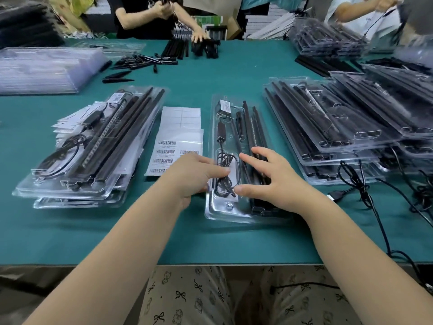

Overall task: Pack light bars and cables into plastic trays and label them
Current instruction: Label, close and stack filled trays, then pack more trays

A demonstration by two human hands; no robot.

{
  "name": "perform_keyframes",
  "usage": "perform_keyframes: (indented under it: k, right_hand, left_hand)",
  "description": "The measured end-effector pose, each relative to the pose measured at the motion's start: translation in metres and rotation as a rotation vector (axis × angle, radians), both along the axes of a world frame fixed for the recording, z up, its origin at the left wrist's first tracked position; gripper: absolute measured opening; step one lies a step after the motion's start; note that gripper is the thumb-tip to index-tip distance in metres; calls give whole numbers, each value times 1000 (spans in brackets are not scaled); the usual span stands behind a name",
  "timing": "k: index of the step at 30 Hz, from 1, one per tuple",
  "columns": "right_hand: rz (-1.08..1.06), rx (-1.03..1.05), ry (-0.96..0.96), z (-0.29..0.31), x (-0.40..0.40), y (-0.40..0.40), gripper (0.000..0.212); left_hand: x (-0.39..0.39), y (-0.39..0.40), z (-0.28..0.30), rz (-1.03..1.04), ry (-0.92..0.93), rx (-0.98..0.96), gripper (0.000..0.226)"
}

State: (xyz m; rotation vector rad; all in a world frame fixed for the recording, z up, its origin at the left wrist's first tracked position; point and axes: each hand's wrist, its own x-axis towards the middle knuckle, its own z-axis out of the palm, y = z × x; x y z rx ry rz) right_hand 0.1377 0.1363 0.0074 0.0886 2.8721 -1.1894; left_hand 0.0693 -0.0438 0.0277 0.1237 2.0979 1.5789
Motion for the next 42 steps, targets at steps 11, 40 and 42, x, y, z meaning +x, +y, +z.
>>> perform_keyframes:
  k: [11, 40, 42]
  right_hand:
    - [-32, -15, 124, -3, 5, -4, 83]
    - [8, -463, 189, 30, -77, -208, 83]
    - [30, -436, 151, 26, -77, -208, 86]
  left_hand:
    - [9, 5, -14, 182, -55, 224, 22]
    - [-86, -221, 24, 494, 438, -106, 27]
    - [-87, -216, 15, 527, 457, -154, 24]
